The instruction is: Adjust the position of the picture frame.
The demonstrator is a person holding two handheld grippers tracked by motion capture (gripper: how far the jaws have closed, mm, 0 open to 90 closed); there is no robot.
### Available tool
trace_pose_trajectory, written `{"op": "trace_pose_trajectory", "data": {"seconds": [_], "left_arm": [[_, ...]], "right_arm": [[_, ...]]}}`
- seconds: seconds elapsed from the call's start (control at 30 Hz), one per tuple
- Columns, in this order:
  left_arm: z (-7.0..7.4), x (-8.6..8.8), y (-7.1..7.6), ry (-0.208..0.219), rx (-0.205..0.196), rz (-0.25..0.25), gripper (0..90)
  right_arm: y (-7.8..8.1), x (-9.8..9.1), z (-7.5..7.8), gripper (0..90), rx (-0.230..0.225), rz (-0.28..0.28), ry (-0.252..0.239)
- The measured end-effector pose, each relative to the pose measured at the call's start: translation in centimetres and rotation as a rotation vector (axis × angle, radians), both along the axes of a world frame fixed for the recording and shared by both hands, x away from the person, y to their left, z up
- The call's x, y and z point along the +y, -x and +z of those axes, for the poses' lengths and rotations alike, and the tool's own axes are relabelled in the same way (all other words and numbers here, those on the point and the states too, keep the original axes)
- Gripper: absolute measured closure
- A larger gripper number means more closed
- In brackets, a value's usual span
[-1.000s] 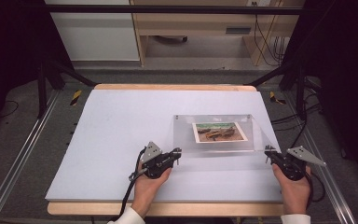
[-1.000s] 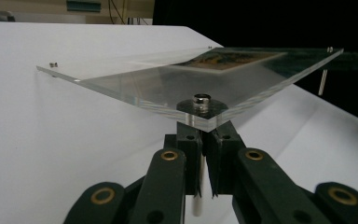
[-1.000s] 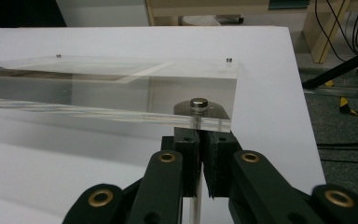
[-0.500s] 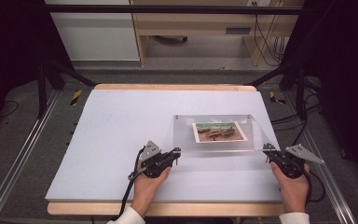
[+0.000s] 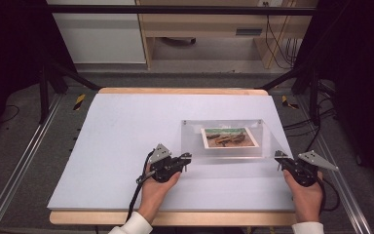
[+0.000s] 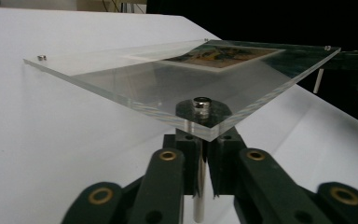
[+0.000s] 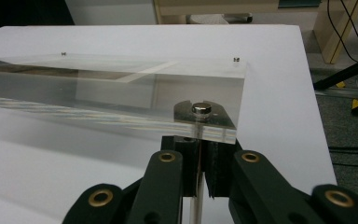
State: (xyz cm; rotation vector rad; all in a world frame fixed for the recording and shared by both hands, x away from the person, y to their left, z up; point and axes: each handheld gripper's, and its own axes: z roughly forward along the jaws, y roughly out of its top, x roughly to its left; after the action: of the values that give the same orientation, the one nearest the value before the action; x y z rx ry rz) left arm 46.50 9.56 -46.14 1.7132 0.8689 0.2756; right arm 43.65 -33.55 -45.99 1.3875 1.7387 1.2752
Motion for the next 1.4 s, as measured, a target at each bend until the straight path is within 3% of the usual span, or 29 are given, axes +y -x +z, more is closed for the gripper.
{"op": "trace_pose_trajectory", "data": {"seconds": [0.23,0.4,0.57,0.73,1.17,1.4], "left_arm": [[0.4,0.4,-0.1,-0.016,-0.012,-0.003,84.3],[1.5,0.9,-0.1,-0.025,-0.036,0.003,84.4],[2.9,2.0,0.3,-0.016,-0.055,-0.005,84.1],[3.9,3.6,0.6,-0.012,-0.070,0.018,83.8],[4.6,6.0,0.6,-0.038,-0.110,0.046,82.9],[5.1,8.3,0.5,-0.026,-0.142,0.078,82.8]], "right_arm": [[0.1,0.1,0.2,85.0,-0.002,-0.007,-0.007],[0.6,0.8,1.1,84.9,-0.029,-0.008,-0.006],[1.0,1.5,1.8,84.4,-0.045,-0.008,-0.007],[1.2,3.1,2.4,83.8,-0.063,0.007,-0.021],[0.4,5.7,3.1,83.6,-0.067,0.032,-0.019],[-0.4,7.8,3.8,83.3,-0.073,0.046,-0.007]]}}
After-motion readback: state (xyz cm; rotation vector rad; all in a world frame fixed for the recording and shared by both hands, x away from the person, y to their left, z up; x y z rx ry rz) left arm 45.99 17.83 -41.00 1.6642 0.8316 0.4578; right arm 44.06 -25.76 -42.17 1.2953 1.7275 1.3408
